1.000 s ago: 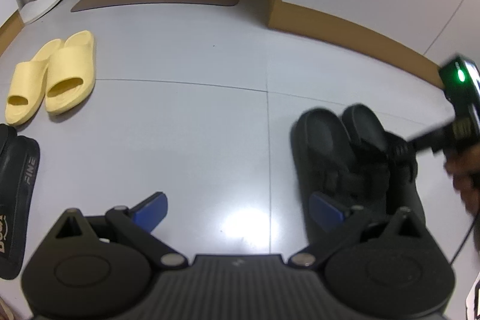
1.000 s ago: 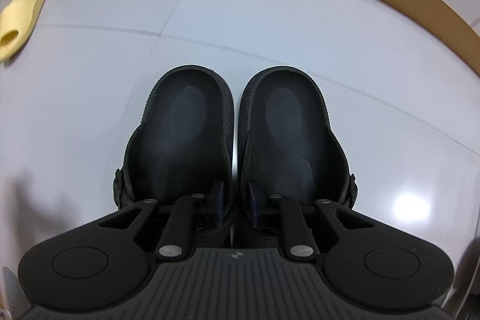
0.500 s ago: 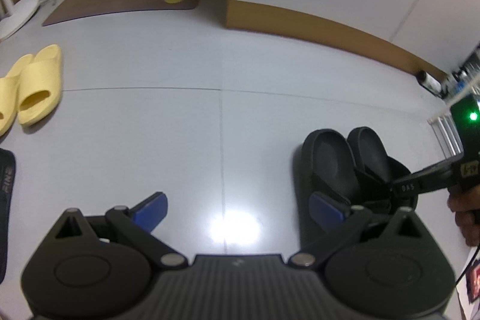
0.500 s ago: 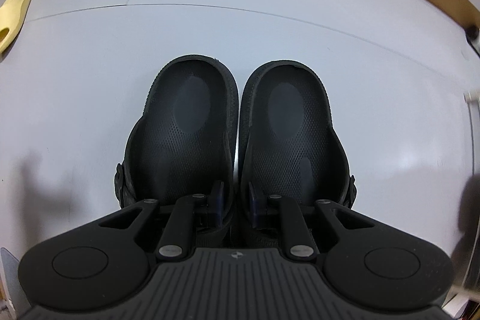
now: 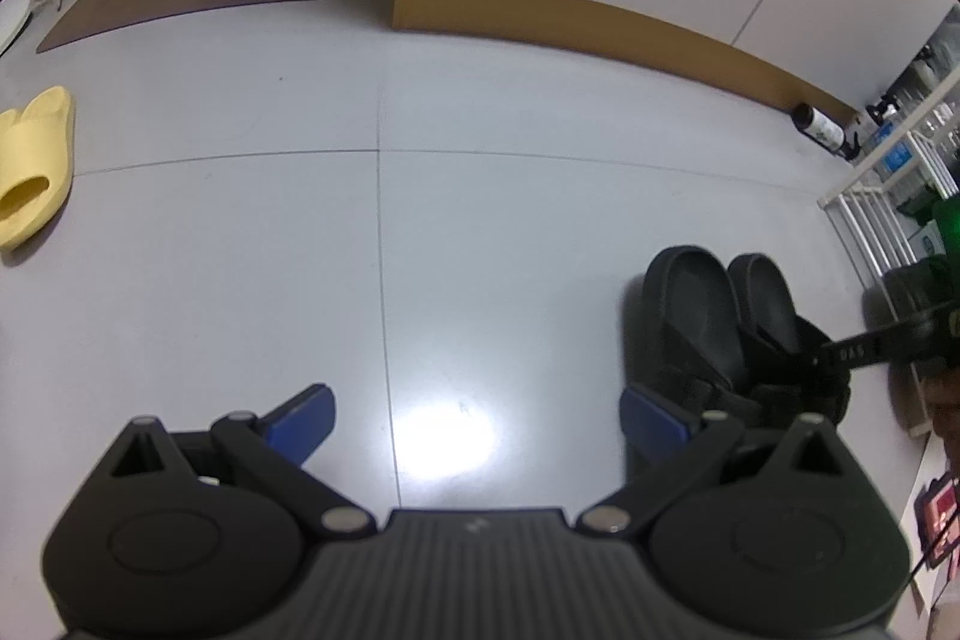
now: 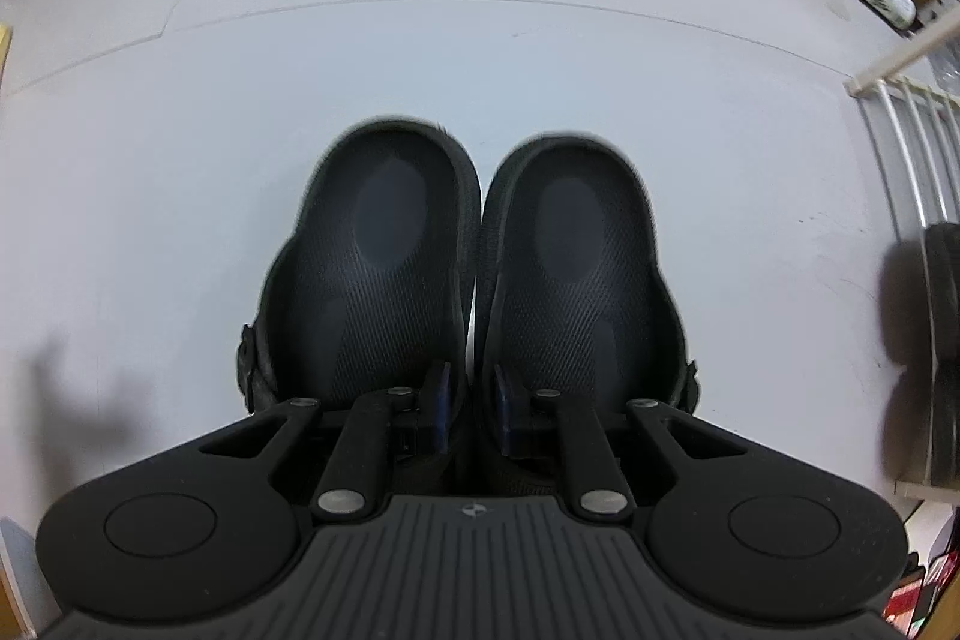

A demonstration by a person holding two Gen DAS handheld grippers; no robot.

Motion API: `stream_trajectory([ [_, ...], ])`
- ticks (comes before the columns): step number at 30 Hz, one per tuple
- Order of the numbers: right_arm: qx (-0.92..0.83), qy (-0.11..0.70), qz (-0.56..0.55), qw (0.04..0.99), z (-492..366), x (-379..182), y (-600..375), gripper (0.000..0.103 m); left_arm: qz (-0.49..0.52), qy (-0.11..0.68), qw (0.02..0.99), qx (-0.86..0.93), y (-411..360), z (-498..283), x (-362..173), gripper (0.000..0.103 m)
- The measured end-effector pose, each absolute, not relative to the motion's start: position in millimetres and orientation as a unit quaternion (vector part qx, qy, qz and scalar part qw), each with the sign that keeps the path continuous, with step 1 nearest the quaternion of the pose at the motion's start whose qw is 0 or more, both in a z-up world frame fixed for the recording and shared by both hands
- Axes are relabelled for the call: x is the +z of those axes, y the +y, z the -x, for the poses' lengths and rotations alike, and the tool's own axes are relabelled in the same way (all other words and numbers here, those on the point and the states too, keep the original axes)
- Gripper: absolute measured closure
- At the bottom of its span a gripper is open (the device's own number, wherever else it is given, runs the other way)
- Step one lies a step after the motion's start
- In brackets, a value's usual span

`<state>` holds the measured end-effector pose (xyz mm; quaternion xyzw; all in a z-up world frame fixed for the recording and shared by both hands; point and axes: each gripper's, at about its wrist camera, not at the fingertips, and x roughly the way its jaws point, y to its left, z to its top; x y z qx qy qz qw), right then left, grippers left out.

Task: Organize scattered shoes
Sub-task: 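Close the right tool on the heels of both black clogs, then lift the black clogs with the right tool and turn toward the rack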

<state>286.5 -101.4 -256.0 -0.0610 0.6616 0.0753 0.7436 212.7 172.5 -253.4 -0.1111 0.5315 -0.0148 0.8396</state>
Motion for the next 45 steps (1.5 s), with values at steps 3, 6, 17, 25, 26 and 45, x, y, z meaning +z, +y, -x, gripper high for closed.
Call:
stream_trajectory([
  [3,0.078,0.671,0.042,0.737,-291,-249,-95,0.094,0.113,0.534,0.838,-0.017,178,-215,-258,0.001],
  [6,0.075,0.675,0.033,0.733,-303,-243,-100,0.088,0.114,0.53,0.84,-0.015,184,-215,-258,0.001],
  [17,0.096,0.735,0.067,0.668,-330,-259,-111,0.063,0.12,0.533,0.837,-0.022,181,-218,-260,0.001],
  [25,0.032,0.772,0.091,0.628,-331,-305,-94,0.062,0.124,0.537,0.834,-0.024,170,-217,-258,0.001],
  [26,0.024,0.778,0.087,0.621,-331,-306,-95,0.062,0.124,0.537,0.834,-0.024,169,-208,-251,0.001],
  [45,0.071,0.824,0.11,0.551,-318,-330,-66,0.062,0.107,0.543,0.833,-0.002,162,-200,-255,0.001],
])
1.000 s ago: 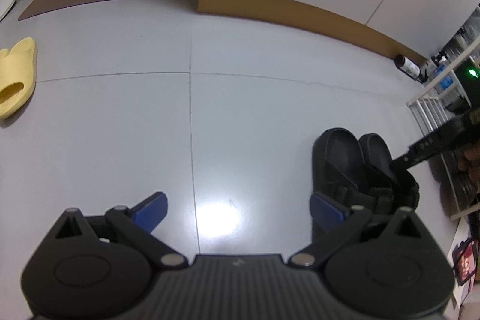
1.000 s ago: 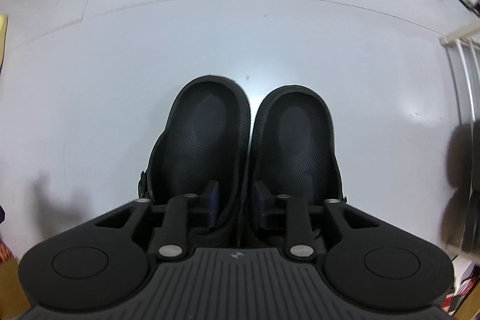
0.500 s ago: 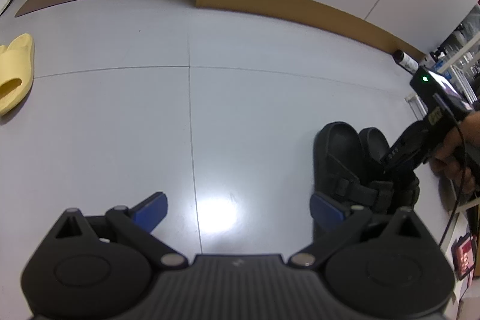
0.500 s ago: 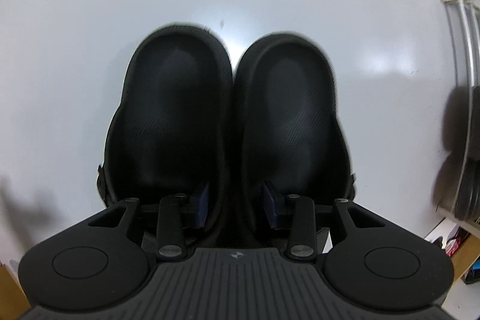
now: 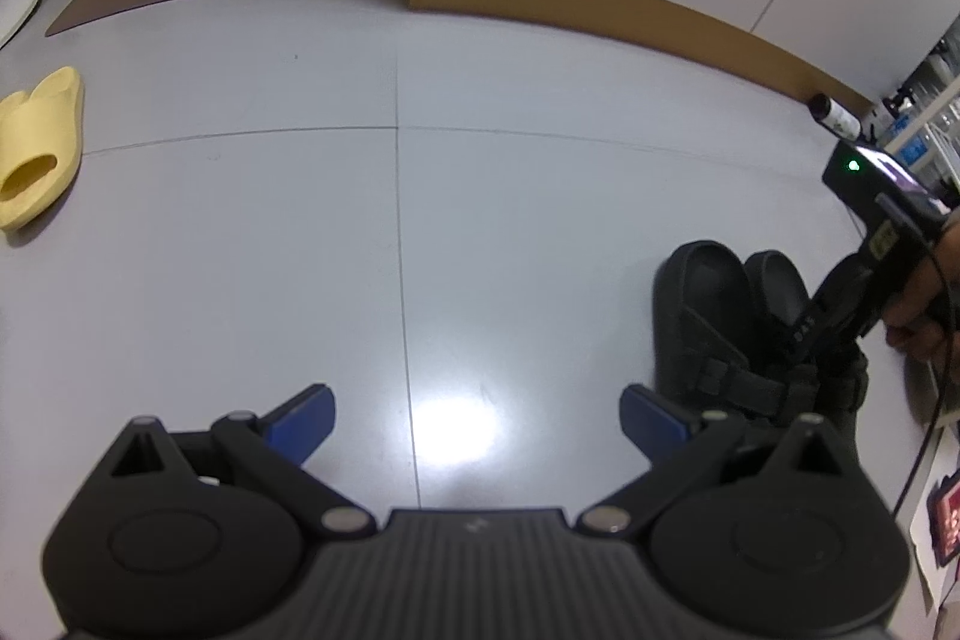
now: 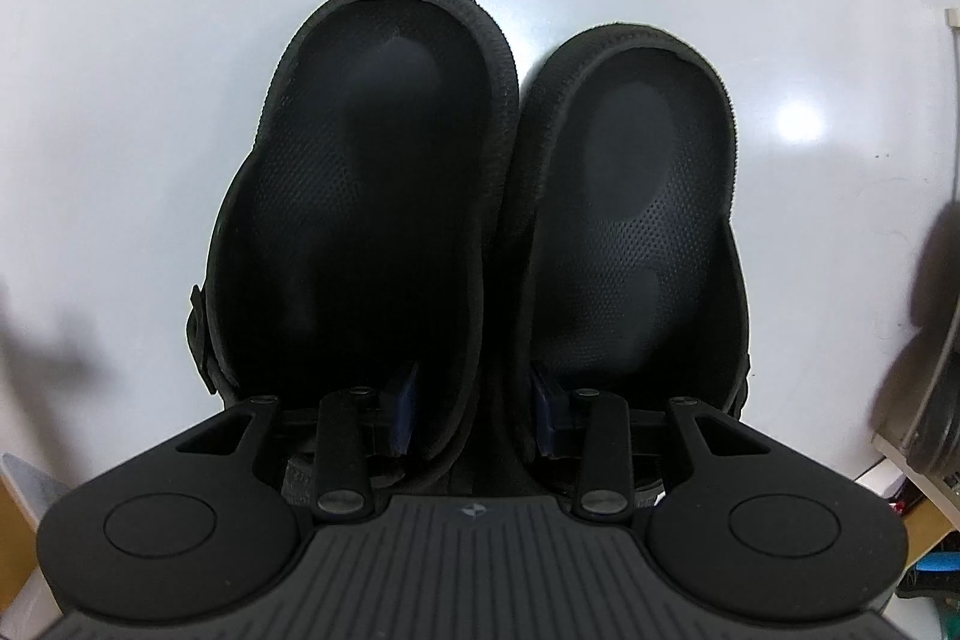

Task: Organize scattered shoes
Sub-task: 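Lift the black clogs with the right tool and turn toward the rack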

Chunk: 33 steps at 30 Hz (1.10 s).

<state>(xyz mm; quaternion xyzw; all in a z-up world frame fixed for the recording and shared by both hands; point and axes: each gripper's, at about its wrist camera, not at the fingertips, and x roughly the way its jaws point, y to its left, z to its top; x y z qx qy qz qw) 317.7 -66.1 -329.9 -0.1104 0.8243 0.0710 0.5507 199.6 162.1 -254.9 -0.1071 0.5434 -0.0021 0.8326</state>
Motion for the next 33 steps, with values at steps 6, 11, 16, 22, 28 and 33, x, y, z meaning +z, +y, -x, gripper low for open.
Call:
stream_trajectory([
  [6,0.08,0.803,0.12,0.579,-309,-330,-57,0.065,0.098,0.548,0.831,-0.007,153,-204,-257,0.001],
  [11,0.084,0.809,0.116,0.57,-306,-331,-52,0.062,0.098,0.55,0.829,-0.005,155,-203,-255,0.001],
  [16,0.099,0.822,0.114,0.549,-307,-335,-47,0.059,0.096,0.55,0.829,-0.004,157,-202,-254,0.001],
  [22,0.096,0.83,0.109,0.539,-306,-334,-49,0.057,0.102,0.553,0.827,-0.003,155,-205,-260,0.001],
  [28,0.096,0.838,0.107,0.527,-292,-341,-40,0.057,0.104,0.554,0.826,-0.004,157,-205,-263,0.001],
  [33,0.112,0.83,0.123,0.533,-281,-341,-29,0.061,0.107,0.553,0.826,0.0,159,-205,-263,0.001],
])
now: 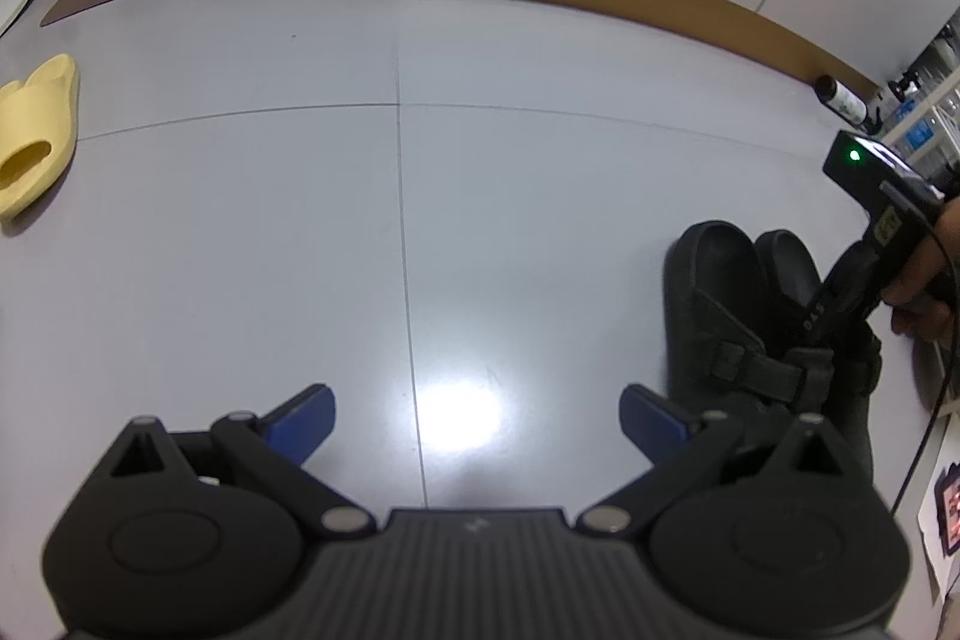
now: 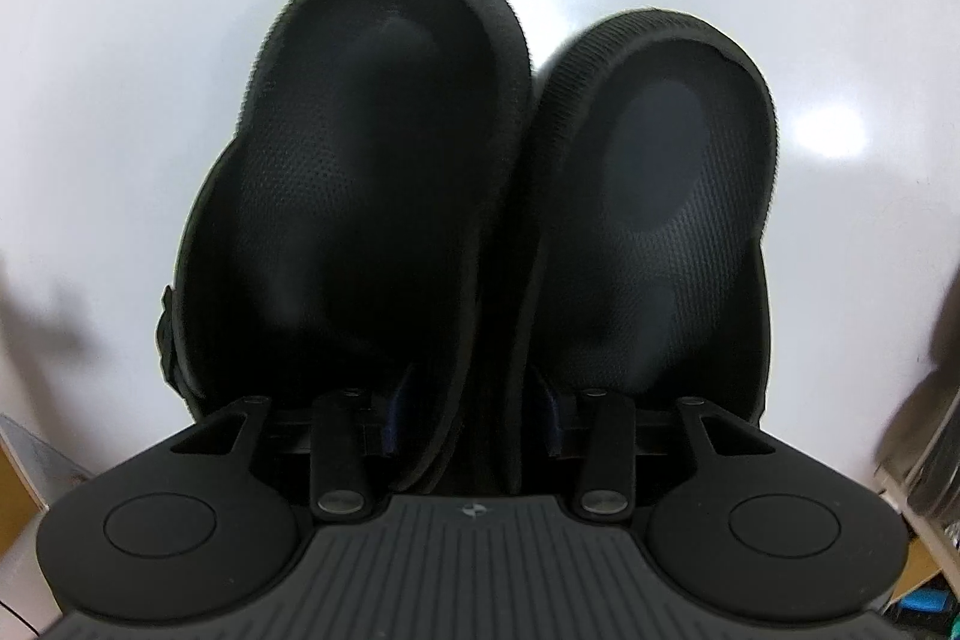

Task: Organize scattered shoes
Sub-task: 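Lift the black clogs with the right tool and turn toward the rack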

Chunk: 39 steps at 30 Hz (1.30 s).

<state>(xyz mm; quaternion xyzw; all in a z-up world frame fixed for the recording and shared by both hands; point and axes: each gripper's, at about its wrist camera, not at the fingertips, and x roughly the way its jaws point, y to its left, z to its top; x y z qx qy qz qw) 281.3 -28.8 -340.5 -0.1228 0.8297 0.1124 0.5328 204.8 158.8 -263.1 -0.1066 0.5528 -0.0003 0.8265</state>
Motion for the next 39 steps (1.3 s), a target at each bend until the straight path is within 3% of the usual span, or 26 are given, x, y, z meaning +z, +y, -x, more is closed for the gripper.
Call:
stream_trajectory([
  [7,0.099,0.801,0.095,0.583,-259,-320,-28,0.075,0.103,0.554,0.826,-0.007,152,-206,-259,0.001],
  [17,0.144,0.727,0.063,0.668,-201,-254,-21,0.076,0.06,0.55,0.833,-0.027,123,-205,-216,0.001],
  [32,0.149,0.625,-0.025,0.766,-86,-119,-88,0.076,-0.022,0.53,0.844,-0.08,51,-182,-98,0.001],
  [39,0.165,0.539,-0.02,0.826,-120,-54,-159,0.076,-0.042,0.501,0.862,-0.065,25,-154,-38,0.001],
])
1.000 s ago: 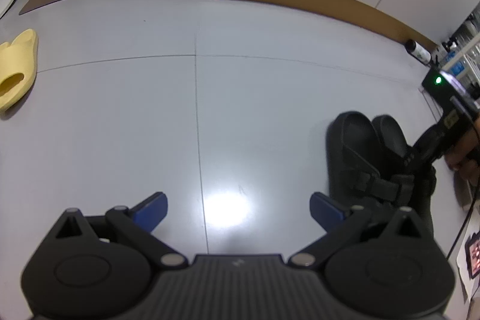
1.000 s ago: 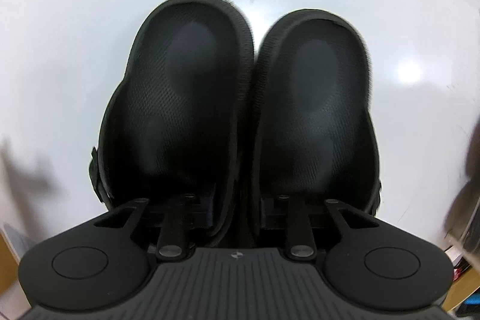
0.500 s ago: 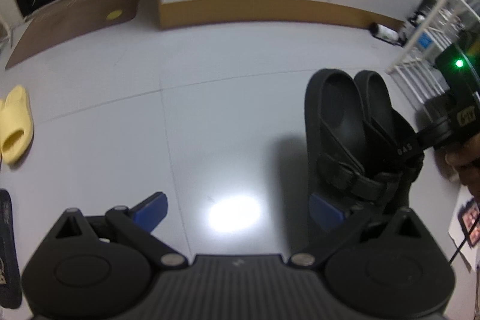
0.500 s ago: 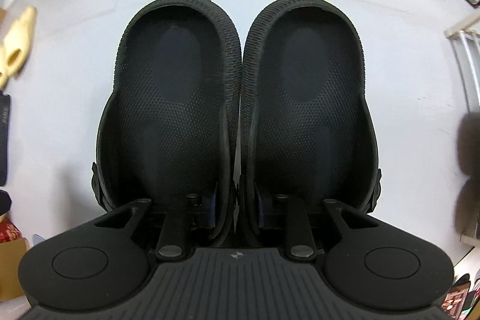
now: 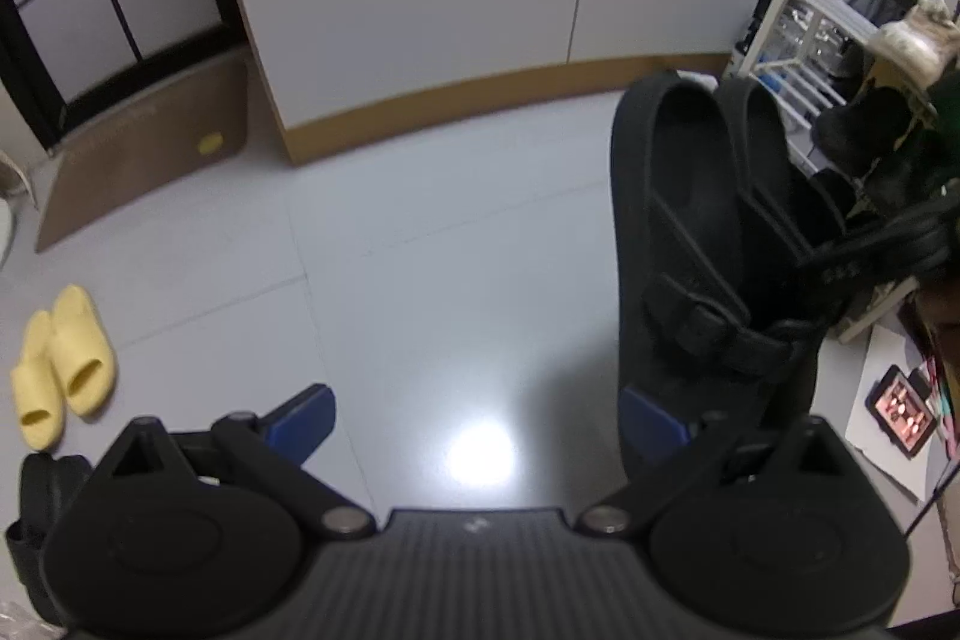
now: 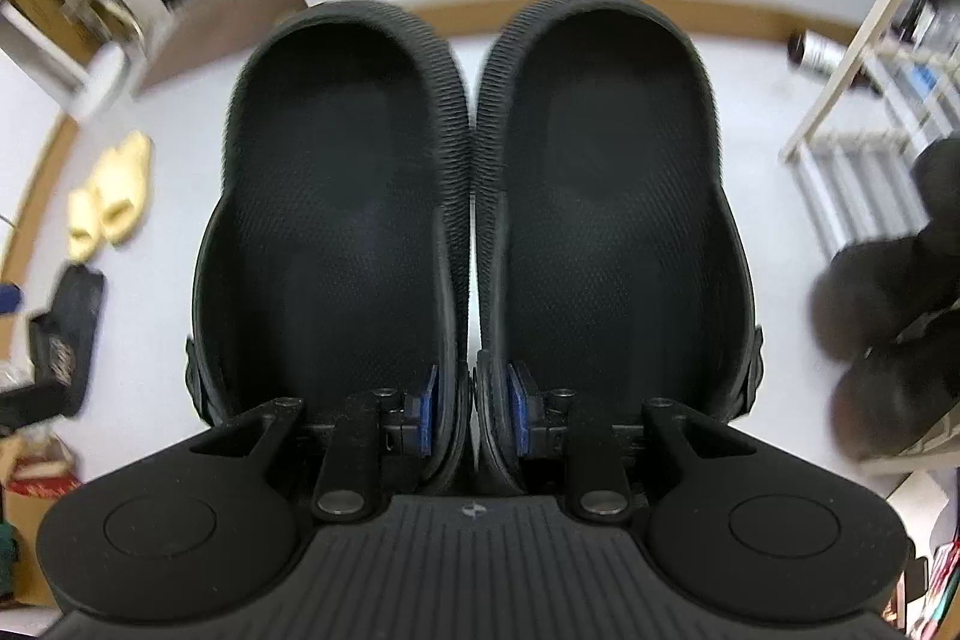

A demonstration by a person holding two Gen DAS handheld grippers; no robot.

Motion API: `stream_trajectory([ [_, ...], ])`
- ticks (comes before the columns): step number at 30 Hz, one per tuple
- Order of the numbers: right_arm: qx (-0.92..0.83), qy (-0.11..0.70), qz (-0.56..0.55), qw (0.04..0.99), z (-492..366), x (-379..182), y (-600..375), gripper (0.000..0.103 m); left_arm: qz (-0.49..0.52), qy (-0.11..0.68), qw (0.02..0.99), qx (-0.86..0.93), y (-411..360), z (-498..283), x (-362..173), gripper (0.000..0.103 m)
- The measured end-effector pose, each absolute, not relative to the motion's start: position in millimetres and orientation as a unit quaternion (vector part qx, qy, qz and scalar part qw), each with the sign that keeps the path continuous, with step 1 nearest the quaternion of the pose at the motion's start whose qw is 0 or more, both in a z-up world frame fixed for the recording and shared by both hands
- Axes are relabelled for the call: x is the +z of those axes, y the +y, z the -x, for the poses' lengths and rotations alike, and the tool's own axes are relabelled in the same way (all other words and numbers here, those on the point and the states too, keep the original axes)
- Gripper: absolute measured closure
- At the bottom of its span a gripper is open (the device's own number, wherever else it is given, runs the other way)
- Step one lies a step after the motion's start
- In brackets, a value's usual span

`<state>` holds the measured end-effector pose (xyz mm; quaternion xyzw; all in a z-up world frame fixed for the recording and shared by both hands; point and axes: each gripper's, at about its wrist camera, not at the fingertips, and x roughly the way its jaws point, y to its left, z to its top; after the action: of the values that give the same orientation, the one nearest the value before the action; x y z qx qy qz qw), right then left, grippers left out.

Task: Organize scattered shoes
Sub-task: 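Lift the black clogs with the right tool and turn toward the rack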

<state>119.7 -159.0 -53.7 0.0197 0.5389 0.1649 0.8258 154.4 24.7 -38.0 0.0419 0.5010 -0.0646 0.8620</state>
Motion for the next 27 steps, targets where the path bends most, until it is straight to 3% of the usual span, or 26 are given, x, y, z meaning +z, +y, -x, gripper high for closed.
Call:
stream_trajectory([
  [9,0.179,0.406,-0.015,0.896,-83,31,-215,0.076,-0.05,0.455,0.886,-0.069,-16,-113,36,0.001],
  [19,0.167,0.343,-0.062,0.922,-75,68,-276,0.077,-0.046,0.415,0.906,-0.073,-59,-80,98,0.001],
  [27,0.144,0.308,-0.067,0.938,-59,74,-303,0.076,-0.013,0.384,0.919,-0.09,-83,-89,90,0.001],
])
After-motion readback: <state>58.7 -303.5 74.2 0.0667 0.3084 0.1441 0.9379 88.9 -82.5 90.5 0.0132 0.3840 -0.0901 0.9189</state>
